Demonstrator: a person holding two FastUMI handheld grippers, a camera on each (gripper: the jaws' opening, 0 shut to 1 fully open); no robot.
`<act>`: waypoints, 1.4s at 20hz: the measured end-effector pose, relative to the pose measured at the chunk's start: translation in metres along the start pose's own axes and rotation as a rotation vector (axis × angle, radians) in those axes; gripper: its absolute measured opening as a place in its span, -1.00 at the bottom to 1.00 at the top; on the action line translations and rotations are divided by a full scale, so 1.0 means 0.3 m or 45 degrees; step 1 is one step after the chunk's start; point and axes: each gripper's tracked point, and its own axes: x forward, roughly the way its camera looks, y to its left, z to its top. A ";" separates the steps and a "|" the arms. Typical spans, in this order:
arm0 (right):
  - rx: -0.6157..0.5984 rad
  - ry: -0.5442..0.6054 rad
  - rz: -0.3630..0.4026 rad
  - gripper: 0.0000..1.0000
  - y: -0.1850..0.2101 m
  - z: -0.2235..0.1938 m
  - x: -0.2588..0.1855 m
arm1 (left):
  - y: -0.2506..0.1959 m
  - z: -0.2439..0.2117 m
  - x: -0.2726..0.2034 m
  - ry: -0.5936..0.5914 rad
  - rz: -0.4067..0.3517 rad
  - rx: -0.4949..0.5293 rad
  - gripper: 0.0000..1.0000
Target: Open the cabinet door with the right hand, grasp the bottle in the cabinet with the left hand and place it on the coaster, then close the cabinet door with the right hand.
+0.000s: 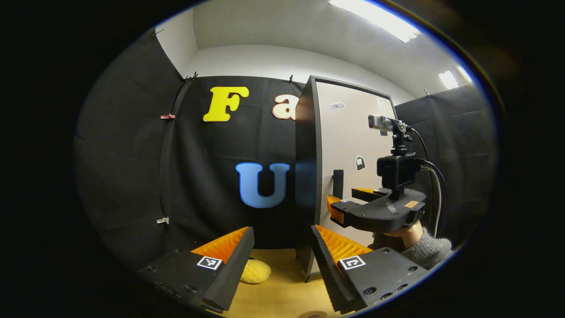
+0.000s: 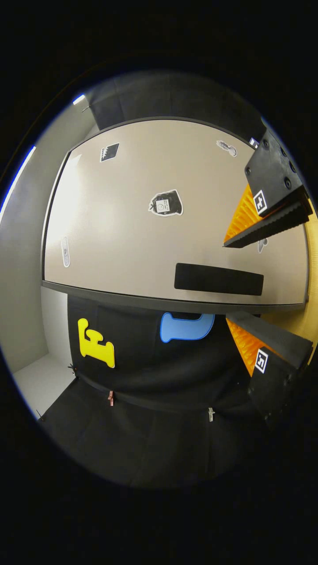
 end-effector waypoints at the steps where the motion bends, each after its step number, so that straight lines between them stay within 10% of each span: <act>1: 0.004 0.005 -0.009 0.84 0.001 -0.005 0.013 | 0.008 -0.004 -0.002 0.002 0.006 -0.006 0.63; 12: 0.132 0.022 -0.113 0.38 -0.037 0.003 0.116 | 0.093 -0.006 -0.019 0.009 0.087 0.007 0.63; 19: 0.008 0.005 -0.151 -0.46 -0.013 -0.001 0.123 | 0.103 0.002 -0.035 0.001 0.088 -0.007 0.63; 28: 0.010 0.049 0.021 -0.71 0.009 0.017 0.035 | 0.100 -0.006 -0.047 0.011 0.078 -0.047 0.63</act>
